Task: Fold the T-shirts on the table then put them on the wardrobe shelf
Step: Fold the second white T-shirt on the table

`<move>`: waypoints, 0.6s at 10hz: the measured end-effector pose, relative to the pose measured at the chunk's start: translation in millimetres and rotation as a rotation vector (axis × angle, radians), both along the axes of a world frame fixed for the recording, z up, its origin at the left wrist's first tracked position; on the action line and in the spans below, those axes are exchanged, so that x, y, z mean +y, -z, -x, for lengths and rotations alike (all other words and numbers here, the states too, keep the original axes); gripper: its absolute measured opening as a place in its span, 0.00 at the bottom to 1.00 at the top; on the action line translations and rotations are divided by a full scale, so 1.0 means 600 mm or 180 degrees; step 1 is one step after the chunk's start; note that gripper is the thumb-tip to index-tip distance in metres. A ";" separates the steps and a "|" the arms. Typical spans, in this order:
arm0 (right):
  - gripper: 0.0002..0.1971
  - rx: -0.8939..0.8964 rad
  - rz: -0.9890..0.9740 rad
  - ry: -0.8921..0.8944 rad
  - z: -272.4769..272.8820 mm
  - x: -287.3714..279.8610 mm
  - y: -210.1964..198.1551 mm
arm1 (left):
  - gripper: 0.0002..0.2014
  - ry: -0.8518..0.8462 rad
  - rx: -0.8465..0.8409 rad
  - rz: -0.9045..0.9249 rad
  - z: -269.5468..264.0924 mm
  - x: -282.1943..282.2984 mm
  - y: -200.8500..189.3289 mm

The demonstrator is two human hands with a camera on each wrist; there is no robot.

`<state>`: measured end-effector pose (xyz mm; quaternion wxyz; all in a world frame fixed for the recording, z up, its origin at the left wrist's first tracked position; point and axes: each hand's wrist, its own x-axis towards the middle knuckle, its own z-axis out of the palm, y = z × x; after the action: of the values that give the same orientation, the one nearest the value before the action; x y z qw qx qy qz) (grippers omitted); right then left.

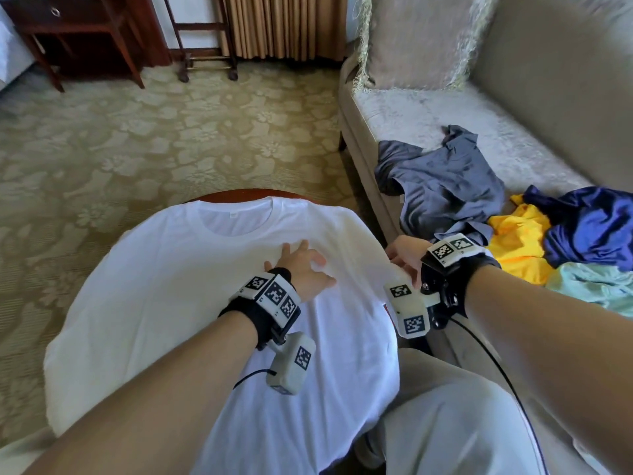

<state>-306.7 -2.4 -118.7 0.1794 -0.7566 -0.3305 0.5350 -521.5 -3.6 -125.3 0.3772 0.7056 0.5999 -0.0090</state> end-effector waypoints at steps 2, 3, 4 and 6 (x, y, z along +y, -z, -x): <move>0.07 0.0355 -0.0031 -0.0062 0.031 0.000 -0.013 | 0.22 0.0133 0.0015 0.0020 0.000 0.002 -0.004; 0.14 0.0164 0.0100 0.0159 0.030 0.000 -0.026 | 0.22 0.0100 -0.0036 0.0072 0.004 0.005 0.000; 0.17 -0.0112 -0.0374 0.0798 0.002 0.008 -0.029 | 0.21 -0.0063 -0.0148 0.0214 0.008 0.011 0.007; 0.32 -0.0368 -0.0667 0.1145 -0.070 0.012 -0.014 | 0.21 -0.0176 -0.0284 0.0252 0.004 0.017 0.017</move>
<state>-264.6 4.9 -110.2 0.3304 -0.8100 -0.2537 0.4127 -524.0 6.4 -135.5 0.4313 0.6729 0.6008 0.0091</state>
